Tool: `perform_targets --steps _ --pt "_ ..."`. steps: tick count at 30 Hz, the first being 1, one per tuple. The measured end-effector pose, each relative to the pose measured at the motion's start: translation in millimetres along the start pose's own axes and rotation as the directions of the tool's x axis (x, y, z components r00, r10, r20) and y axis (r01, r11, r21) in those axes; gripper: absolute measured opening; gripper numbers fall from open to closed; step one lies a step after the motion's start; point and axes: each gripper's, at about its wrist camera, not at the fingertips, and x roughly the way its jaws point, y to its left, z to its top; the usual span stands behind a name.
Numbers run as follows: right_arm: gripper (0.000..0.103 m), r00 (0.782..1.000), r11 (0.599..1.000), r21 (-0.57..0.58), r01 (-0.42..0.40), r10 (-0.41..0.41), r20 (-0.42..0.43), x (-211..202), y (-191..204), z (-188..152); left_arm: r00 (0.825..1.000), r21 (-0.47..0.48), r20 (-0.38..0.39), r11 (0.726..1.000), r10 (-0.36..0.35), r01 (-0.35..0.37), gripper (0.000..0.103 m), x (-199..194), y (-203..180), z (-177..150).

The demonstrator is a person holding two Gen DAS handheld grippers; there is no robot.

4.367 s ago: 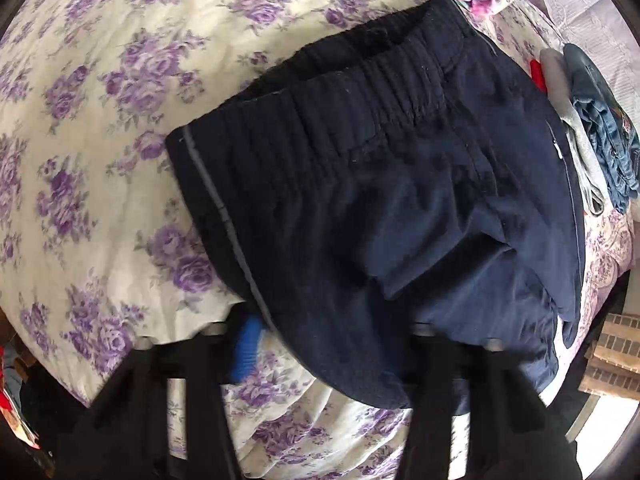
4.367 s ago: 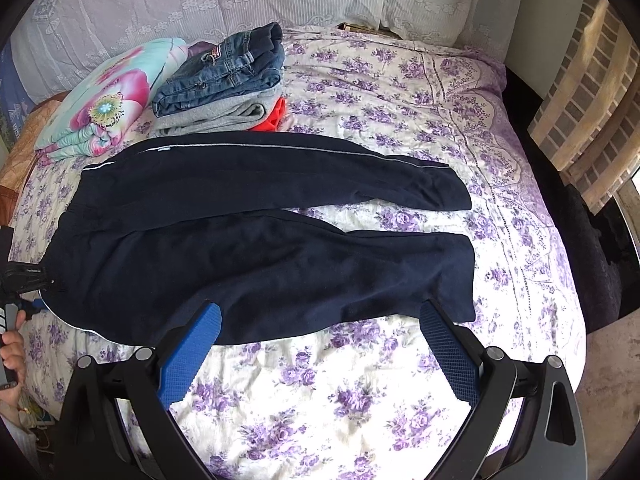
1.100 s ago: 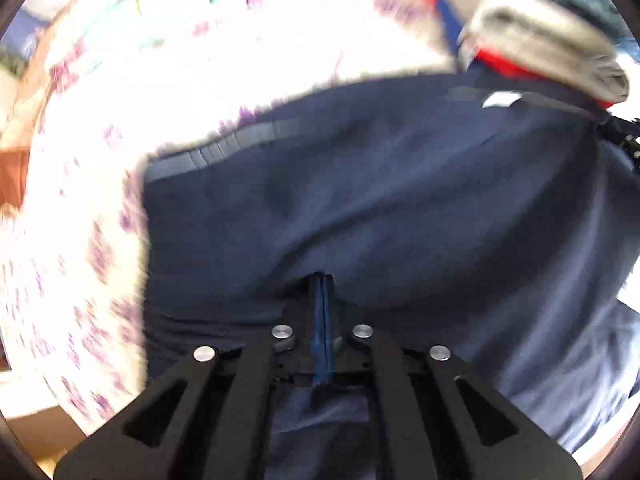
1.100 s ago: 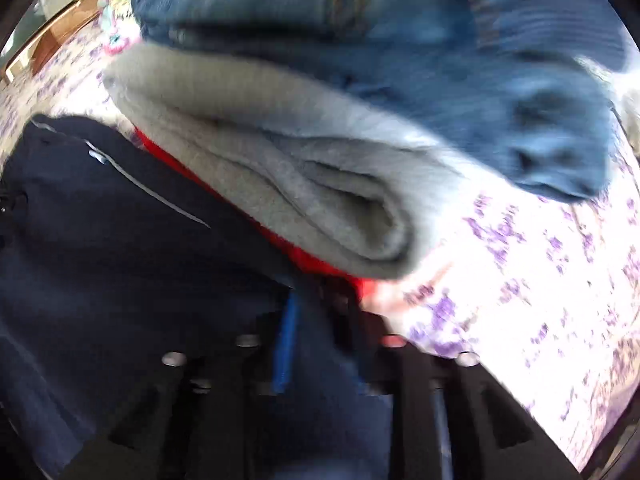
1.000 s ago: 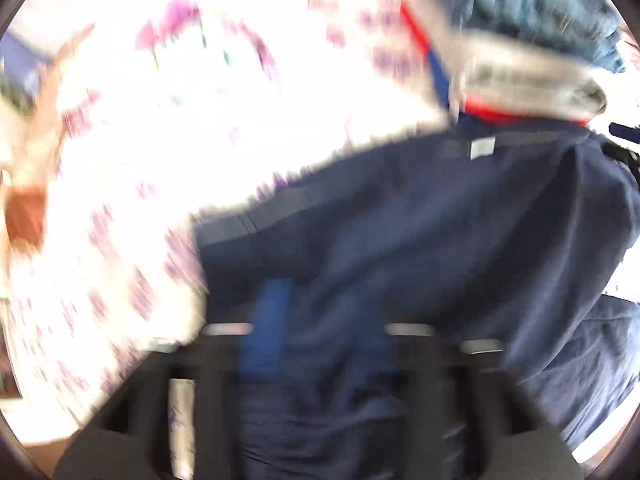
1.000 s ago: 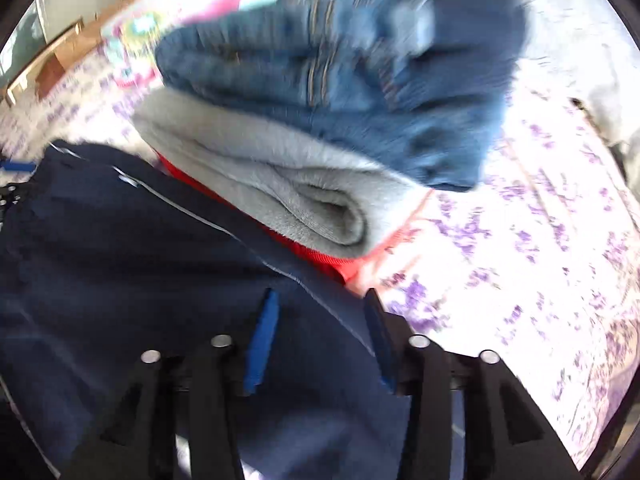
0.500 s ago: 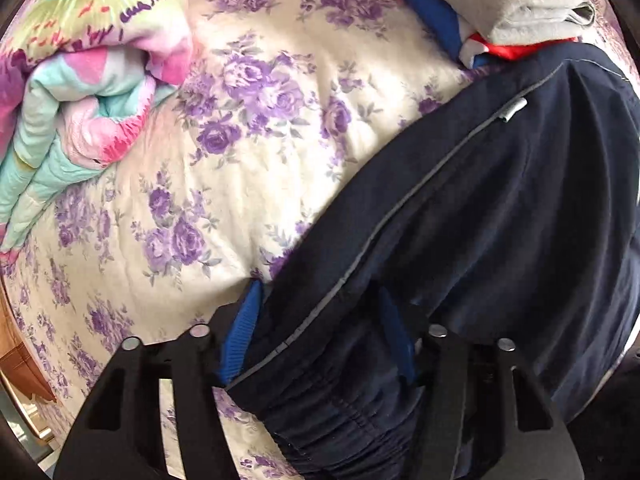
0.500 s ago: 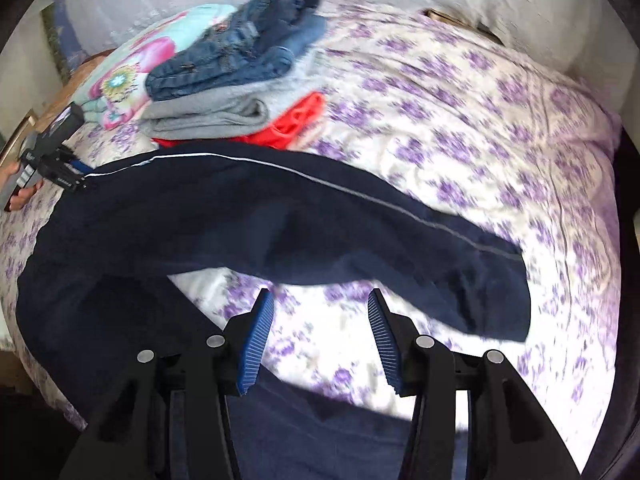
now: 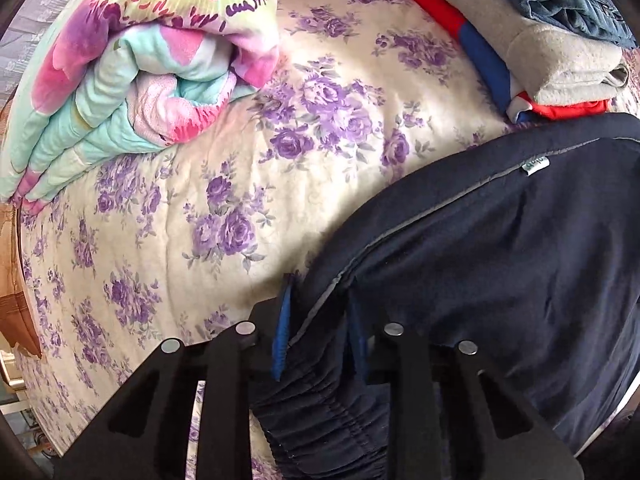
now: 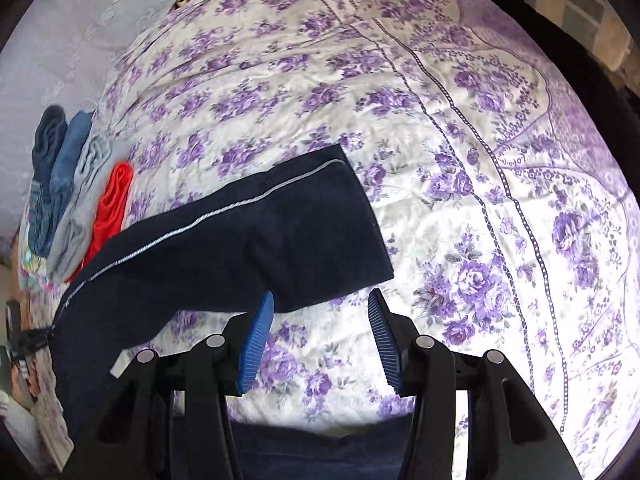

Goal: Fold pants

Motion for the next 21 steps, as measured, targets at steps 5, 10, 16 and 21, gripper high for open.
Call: perform_targets --steps 5,10,16,21 --pt "0.049 0.998 0.988 0.154 -0.003 0.014 -0.068 28 -22 10 1.0 -0.013 -0.008 1.0 0.009 -0.009 0.025 -3 9 -11" --pt "0.012 0.983 0.942 0.285 -0.178 0.183 0.007 46 -34 11 1.0 -0.023 -0.021 1.0 0.014 -0.014 0.026 -5 10 -15" --pt "0.01 0.99 0.972 0.21 -0.104 0.08 0.119 10 -23 34 0.998 0.035 -0.028 0.998 0.058 -0.057 0.028 -4 0 -9" --pt "0.014 0.998 0.989 0.146 -0.02 0.011 0.062 54 -29 28 0.998 0.024 -0.028 0.999 0.05 -0.049 0.029 -1 2 -8"
